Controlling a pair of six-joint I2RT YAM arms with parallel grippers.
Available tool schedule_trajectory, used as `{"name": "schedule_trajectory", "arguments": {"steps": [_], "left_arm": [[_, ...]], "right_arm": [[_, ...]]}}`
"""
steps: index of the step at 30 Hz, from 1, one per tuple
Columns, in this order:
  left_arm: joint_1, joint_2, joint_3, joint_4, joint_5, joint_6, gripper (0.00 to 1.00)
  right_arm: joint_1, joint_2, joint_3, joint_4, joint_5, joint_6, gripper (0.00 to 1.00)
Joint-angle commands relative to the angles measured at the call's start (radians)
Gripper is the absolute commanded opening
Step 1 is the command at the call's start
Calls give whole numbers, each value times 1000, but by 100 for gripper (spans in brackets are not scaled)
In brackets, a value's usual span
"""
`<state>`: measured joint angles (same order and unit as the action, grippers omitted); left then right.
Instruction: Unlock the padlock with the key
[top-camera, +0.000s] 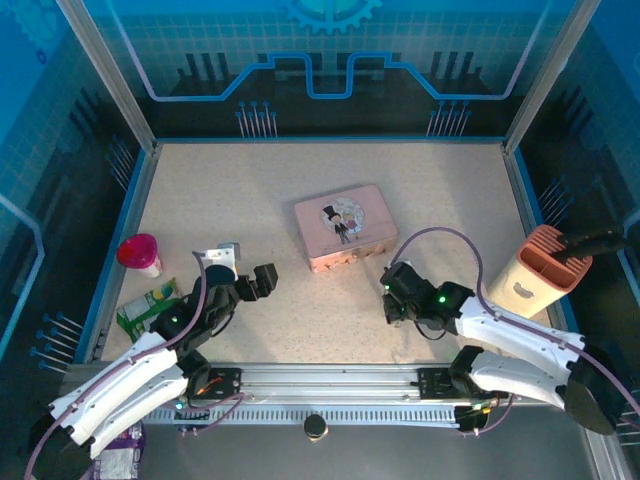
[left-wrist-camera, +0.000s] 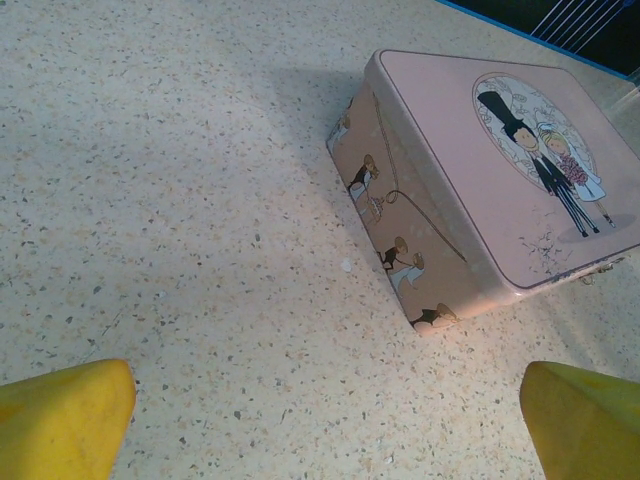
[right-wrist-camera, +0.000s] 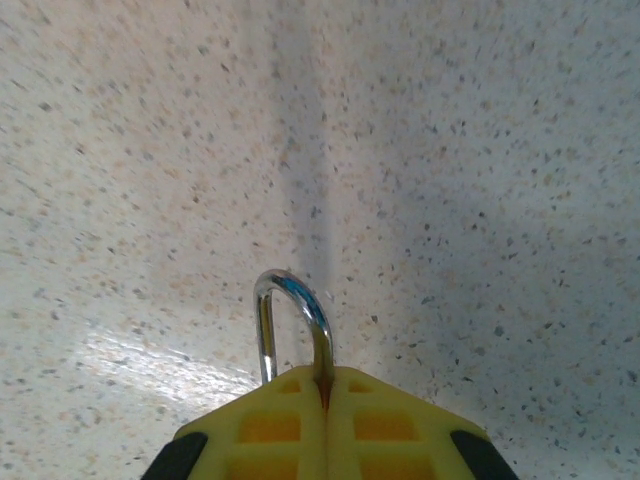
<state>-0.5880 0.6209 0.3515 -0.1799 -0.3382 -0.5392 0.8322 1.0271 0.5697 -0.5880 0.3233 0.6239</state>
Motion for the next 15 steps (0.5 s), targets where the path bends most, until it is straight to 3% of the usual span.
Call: {"name": "schedule_trajectory", "arguments": {"steps": [1,11,15], "left_arm": [[8,-2,-9,-10,-28,20,99],[8,14,-8,-4,-27,14,99],[9,17,-6,-7,-31,16,99]], "right_arm": [[6,42,-16,33,-30,11,0],[-54,132,-37,54,-71,29,0],[-76,122,-41,50,-78,31,16]]}}
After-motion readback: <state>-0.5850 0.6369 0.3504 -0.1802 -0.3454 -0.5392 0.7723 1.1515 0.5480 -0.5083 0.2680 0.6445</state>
